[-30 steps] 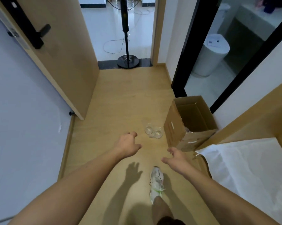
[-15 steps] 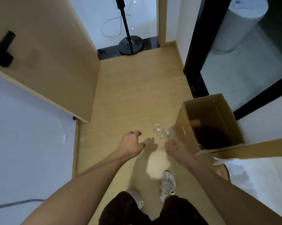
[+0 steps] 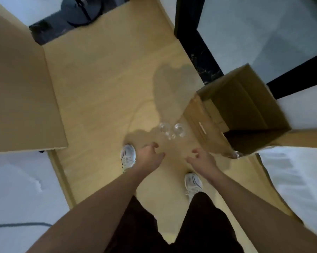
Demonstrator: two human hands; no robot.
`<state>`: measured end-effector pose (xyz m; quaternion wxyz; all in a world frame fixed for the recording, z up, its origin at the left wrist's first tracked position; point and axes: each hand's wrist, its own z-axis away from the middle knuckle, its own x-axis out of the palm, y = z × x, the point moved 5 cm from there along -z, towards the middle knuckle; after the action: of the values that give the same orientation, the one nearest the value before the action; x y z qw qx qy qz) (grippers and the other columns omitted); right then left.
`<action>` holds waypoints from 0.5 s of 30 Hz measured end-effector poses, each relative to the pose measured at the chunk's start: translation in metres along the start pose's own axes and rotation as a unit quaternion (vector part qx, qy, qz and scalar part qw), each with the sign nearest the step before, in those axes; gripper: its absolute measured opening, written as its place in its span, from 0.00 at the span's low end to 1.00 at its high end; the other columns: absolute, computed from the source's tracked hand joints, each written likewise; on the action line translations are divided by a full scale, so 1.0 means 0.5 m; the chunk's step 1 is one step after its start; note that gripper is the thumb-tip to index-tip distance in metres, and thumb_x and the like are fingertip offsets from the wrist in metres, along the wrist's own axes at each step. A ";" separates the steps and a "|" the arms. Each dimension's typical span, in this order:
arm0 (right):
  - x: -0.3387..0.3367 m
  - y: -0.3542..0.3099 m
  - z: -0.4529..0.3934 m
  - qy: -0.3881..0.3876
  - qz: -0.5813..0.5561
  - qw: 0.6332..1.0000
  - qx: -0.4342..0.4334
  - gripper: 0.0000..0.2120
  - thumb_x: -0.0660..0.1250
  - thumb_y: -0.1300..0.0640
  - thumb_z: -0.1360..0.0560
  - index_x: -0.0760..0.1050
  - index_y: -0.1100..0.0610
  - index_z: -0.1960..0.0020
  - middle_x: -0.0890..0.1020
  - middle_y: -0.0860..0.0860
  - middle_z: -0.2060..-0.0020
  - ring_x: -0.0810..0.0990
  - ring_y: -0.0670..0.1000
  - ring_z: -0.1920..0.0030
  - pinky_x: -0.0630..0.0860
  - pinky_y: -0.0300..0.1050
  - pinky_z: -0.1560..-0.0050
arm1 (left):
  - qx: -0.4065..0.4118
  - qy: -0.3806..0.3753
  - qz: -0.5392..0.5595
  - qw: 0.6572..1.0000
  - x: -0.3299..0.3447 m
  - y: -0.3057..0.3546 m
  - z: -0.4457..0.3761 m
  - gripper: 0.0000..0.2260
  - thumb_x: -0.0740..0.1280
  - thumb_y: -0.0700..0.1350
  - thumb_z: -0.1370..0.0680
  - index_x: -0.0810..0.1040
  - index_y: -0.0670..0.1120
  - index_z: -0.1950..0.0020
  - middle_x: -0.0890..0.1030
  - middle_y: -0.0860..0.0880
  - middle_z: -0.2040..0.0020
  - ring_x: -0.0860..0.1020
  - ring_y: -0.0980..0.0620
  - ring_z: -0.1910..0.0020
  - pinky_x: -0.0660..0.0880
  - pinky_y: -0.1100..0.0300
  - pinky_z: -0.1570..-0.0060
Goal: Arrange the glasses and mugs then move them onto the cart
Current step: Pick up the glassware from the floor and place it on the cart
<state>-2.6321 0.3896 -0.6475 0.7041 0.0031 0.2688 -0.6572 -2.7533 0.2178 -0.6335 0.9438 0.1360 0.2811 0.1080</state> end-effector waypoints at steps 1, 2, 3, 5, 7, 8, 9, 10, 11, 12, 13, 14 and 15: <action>0.021 0.003 -0.021 -0.003 -0.002 1.000 0.016 0.25 0.71 0.48 0.24 0.73 0.55 0.30 0.78 0.56 0.35 0.76 0.56 0.36 0.73 0.49 0.36 | -0.002 -0.012 0.006 1.000 0.006 -0.011 -0.032 0.22 0.69 0.52 0.21 0.73 0.47 0.28 0.78 0.43 0.33 0.76 0.46 0.37 0.72 0.59 0.42; 0.043 0.005 -0.042 -0.004 -0.007 0.999 0.031 0.25 0.71 0.48 0.24 0.73 0.55 0.30 0.78 0.56 0.35 0.76 0.56 0.35 0.73 0.48 0.37 | -0.007 -0.025 0.010 1.000 0.011 -0.022 -0.066 0.22 0.70 0.52 0.21 0.73 0.47 0.29 0.77 0.44 0.33 0.77 0.46 0.37 0.73 0.57 0.40; 0.066 0.007 -0.067 -0.005 -0.011 0.999 0.044 0.24 0.71 0.48 0.23 0.73 0.55 0.30 0.78 0.56 0.35 0.77 0.56 0.36 0.72 0.46 0.38 | -0.012 -0.035 0.013 0.999 0.015 -0.033 -0.101 0.22 0.70 0.52 0.21 0.74 0.47 0.29 0.77 0.44 0.32 0.78 0.45 0.38 0.74 0.56 0.40; 0.114 0.011 -0.125 -0.007 -0.013 0.998 0.065 0.25 0.71 0.46 0.24 0.74 0.53 0.31 0.80 0.55 0.38 0.79 0.55 0.39 0.73 0.45 0.41 | -0.020 -0.045 0.021 0.999 0.019 -0.054 -0.177 0.21 0.69 0.51 0.21 0.74 0.48 0.29 0.77 0.46 0.33 0.78 0.47 0.41 0.74 0.59 0.44; 0.156 0.015 -0.187 -0.007 -0.020 0.997 0.080 0.25 0.72 0.44 0.26 0.74 0.51 0.32 0.81 0.53 0.42 0.80 0.55 0.43 0.76 0.48 0.41 | -0.027 -0.043 0.031 0.998 0.028 -0.071 -0.255 0.20 0.69 0.51 0.21 0.74 0.48 0.29 0.78 0.47 0.33 0.78 0.48 0.43 0.72 0.60 0.47; 0.174 0.018 -0.222 -0.007 -0.031 0.995 0.090 0.25 0.72 0.44 0.26 0.74 0.51 0.32 0.80 0.53 0.43 0.80 0.55 0.43 0.77 0.51 0.40 | -0.031 -0.044 0.036 0.998 0.035 -0.080 -0.293 0.20 0.69 0.51 0.20 0.74 0.48 0.29 0.78 0.47 0.34 0.78 0.48 0.44 0.72 0.60 0.49; 0.192 0.025 -0.258 -0.004 -0.039 0.994 0.099 0.25 0.72 0.44 0.26 0.75 0.52 0.33 0.80 0.53 0.42 0.80 0.56 0.43 0.77 0.52 0.40 | -0.034 -0.046 0.039 0.998 0.046 -0.090 -0.330 0.20 0.68 0.52 0.20 0.75 0.48 0.30 0.79 0.47 0.35 0.78 0.48 0.46 0.71 0.60 0.51; 0.206 0.030 -0.297 -0.001 -0.044 0.993 0.105 0.25 0.73 0.45 0.26 0.75 0.53 0.33 0.80 0.53 0.42 0.80 0.56 0.42 0.76 0.51 0.40 | -0.036 -0.048 0.041 0.997 0.058 -0.098 -0.365 0.19 0.68 0.53 0.20 0.75 0.48 0.31 0.79 0.47 0.37 0.78 0.49 0.49 0.70 0.60 0.53; 0.218 0.037 -0.334 0.002 -0.049 0.993 0.111 0.24 0.73 0.45 0.25 0.75 0.53 0.33 0.80 0.53 0.43 0.80 0.55 0.44 0.76 0.48 0.41 | -0.038 -0.051 0.042 0.997 0.075 -0.110 -0.401 0.18 0.68 0.53 0.20 0.75 0.48 0.32 0.80 0.48 0.38 0.76 0.50 0.51 0.67 0.60 0.54; 0.231 0.049 -0.371 0.004 -0.056 0.991 0.119 0.23 0.73 0.46 0.25 0.75 0.53 0.33 0.80 0.52 0.45 0.80 0.54 0.46 0.75 0.45 0.44 | -0.041 -0.054 0.046 0.997 0.094 -0.123 -0.433 0.18 0.68 0.53 0.20 0.75 0.49 0.32 0.79 0.48 0.38 0.75 0.51 0.51 0.66 0.61 0.53; 0.243 0.061 -0.410 0.008 -0.067 0.990 0.127 0.22 0.73 0.47 0.25 0.75 0.53 0.34 0.80 0.51 0.46 0.80 0.53 0.49 0.74 0.43 0.46 | -0.045 -0.058 0.053 0.996 0.115 -0.138 -0.467 0.18 0.68 0.53 0.20 0.75 0.49 0.32 0.79 0.49 0.36 0.75 0.51 0.49 0.65 0.62 0.52; 0.253 0.074 -0.444 0.012 -0.080 0.988 0.135 0.22 0.73 0.48 0.25 0.75 0.53 0.34 0.80 0.51 0.45 0.80 0.53 0.49 0.74 0.44 0.46 | -0.049 -0.064 0.062 0.995 0.137 -0.151 -0.498 0.19 0.68 0.53 0.20 0.76 0.49 0.31 0.78 0.49 0.35 0.75 0.51 0.46 0.65 0.62 0.50; 0.264 0.089 -0.481 0.017 -0.098 0.984 0.147 0.21 0.73 0.48 0.26 0.76 0.53 0.35 0.81 0.51 0.44 0.81 0.53 0.50 0.76 0.46 0.44 | -0.057 -0.069 0.069 0.994 0.162 -0.167 -0.530 0.19 0.69 0.53 0.20 0.76 0.50 0.31 0.78 0.49 0.34 0.75 0.50 0.42 0.65 0.63 0.49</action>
<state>-2.6823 0.3597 -0.9193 0.6238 0.0914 0.1799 -0.7551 -2.8246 0.2141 -0.9137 0.9576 0.1084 0.1983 0.1788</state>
